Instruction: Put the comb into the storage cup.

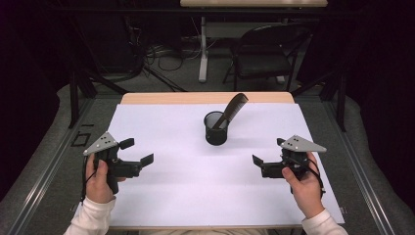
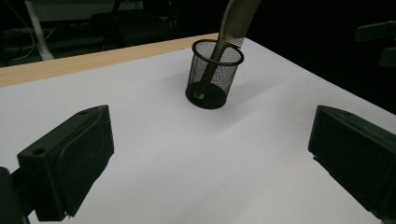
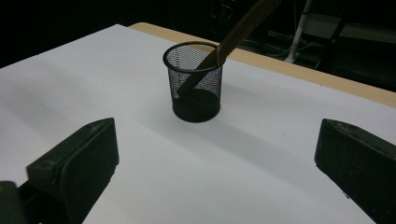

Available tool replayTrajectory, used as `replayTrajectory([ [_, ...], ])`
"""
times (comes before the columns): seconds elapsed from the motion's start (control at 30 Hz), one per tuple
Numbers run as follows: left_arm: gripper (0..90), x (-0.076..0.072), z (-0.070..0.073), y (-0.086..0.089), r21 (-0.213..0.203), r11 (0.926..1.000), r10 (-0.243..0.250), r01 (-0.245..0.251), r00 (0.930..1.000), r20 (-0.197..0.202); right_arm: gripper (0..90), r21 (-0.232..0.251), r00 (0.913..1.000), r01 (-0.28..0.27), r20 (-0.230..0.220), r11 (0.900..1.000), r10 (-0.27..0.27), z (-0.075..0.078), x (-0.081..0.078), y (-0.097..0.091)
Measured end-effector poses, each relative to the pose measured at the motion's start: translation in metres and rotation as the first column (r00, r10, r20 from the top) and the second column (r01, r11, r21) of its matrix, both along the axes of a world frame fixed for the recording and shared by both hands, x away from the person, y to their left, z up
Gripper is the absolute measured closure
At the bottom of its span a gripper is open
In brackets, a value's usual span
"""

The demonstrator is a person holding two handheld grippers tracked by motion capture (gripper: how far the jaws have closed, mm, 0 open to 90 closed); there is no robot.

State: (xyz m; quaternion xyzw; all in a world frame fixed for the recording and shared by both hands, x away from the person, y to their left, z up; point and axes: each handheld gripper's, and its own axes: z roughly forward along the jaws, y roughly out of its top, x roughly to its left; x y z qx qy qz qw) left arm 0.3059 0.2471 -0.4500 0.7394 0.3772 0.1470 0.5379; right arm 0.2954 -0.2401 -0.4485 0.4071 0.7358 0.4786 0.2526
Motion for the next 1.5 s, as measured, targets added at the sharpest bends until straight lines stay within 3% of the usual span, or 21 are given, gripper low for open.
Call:
replayTrajectory([
  [0.23, 0.5, -0.011, -0.013, 0.009, 0.018, 0.9997, 0.016, -0.016, 0.9998, 0.011, 0.0, 0.008, 0.9997, 0.024, -0.001, 0.9997, -0.024, -0.013, -0.01, -0.005],
  [0.4, 0.5, -0.019, -0.023, 0.013, 0.009, 0.9998, 0.017, -0.017, 0.9998, 0.011, 0.0, 0.016, 0.9995, 0.03, -0.013, 0.9994, -0.03, -0.022, -0.013, -0.009],
  [0.53, 0.5, -0.024, -0.032, 0.015, 0.012, 0.9997, 0.019, -0.019, 0.9998, 0.011, 0.0, -0.005, 0.9988, 0.048, -0.003, 0.9988, -0.048, -0.029, -0.017, -0.01],
  [0.77, 0.5, -0.03, -0.041, 0.021, 0.004, 0.9995, 0.031, -0.031, 0.9993, 0.02, 0.0, 0.012, 0.9983, 0.057, -0.008, 0.9983, -0.057, -0.041, -0.021, -0.013],
  [1.33, 0.6, -0.028, -0.059, 0.036, -0.027, 0.9978, 0.061, -0.061, 0.9978, 0.024, 0.0, 0.028, 0.9983, 0.054, -0.025, 0.9982, -0.053, -0.07, -0.023, -0.017],
  [1.5, 0.5, -0.026, -0.064, 0.036, -0.007, 0.998, 0.063, -0.063, 0.9978, 0.022, 0.0, 0.019, 0.9986, 0.044, -0.03, 0.9988, -0.044, -0.077, -0.022, -0.015],
])
